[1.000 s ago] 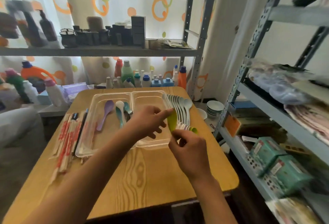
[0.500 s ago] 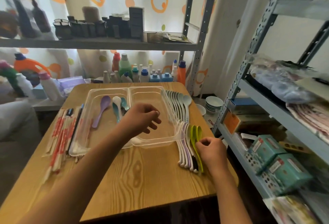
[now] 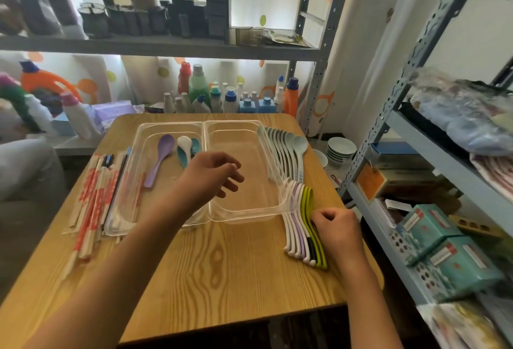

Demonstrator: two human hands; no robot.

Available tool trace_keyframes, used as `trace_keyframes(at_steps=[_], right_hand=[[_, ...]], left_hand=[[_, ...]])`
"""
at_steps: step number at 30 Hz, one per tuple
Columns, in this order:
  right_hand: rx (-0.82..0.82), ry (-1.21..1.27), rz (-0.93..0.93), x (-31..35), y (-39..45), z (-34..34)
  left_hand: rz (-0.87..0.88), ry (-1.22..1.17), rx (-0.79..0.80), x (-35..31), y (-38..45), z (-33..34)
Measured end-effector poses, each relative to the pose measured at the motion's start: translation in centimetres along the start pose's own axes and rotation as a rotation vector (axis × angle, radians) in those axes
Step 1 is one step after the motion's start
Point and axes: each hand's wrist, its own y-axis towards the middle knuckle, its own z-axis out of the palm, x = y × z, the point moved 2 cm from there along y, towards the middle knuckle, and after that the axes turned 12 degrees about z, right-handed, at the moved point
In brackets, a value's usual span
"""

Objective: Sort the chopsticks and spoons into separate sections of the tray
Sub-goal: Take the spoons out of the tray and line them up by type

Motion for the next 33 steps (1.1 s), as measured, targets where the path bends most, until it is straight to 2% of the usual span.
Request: trace_keyframes(at_steps=[6, 12, 17, 23, 30, 33], right_hand=[[-0.054, 0.031, -0.001, 0.3, 0.2, -0.3], [-0.113, 0.177, -0.146, 4.1, -1.2, 0.2], [-0.043, 0.273, -0.248, 8.9, -1.6, 3.2], [0.070, 0.247, -0.325, 13.3, -2.3, 7.6], [0.135, 0.225, -0.335, 15.1, -2.5, 10.3], [0.136, 0.204, -0.336, 15.4, -2.5, 10.9]], left_hand=[[0.000, 0.016, -0.033, 0.2, 0.5, -0.6], [0.007, 0.073, -0.089, 0.6, 0.4, -2.0], [-0.049, 0.109, -0.154, 2.3, -0.3, -4.5], [-0.161, 0.247, -0.165, 5.9, 1.0, -6.7], [-0.263, 0.308, -0.174, 8.9, 3.9, -6.7], [-0.279, 0.419, -0.178, 9.5, 5.4, -6.4]])
